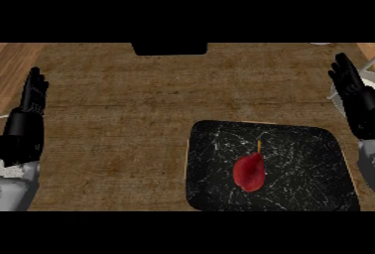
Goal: Pick the pear from the tray and place it in the tiered basket
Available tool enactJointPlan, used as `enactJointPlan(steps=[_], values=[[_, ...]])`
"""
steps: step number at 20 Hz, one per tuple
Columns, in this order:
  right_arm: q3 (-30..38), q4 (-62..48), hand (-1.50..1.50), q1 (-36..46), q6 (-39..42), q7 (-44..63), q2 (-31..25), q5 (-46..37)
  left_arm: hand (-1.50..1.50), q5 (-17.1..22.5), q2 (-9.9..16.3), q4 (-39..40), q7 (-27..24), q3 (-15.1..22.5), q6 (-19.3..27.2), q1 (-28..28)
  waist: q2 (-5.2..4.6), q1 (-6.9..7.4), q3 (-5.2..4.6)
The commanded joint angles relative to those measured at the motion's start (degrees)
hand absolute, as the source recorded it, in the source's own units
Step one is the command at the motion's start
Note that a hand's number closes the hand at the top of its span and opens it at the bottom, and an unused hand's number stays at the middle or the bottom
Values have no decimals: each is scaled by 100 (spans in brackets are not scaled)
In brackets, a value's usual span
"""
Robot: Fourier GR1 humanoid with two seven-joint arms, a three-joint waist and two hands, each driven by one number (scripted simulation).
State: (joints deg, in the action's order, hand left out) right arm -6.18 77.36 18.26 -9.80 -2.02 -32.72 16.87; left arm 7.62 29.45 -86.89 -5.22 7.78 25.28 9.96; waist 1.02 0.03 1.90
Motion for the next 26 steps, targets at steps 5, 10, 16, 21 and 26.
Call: enactJointPlan(steps=[5,10,16,21,26], values=[[1218,1373,150,-608,-371,-883,1027,1481,0,73,-516,-219,164,437,-49,-315,6,-358,-179],[1438,1339,-150,-1342,20,-720,2101,2753,0,210,-933,-138,419,755,-78,-321,-22,-434,-150],[1109,2766,-150,-3213,1876,-1294,1812,2841,0,2,-1172,-52,309,975,-90,-236,-72,-233,-188],[1690,3858,-150,-4307,1964,-842,516,2007,0,-37,-1117,-153,455,918,-9,-297,-49,-370,-210],[2099,4550,-150,-4532,1920,-121,-952,501,0,-89,-1122,-317,615,987,25,-233,-50,-296,-240]])
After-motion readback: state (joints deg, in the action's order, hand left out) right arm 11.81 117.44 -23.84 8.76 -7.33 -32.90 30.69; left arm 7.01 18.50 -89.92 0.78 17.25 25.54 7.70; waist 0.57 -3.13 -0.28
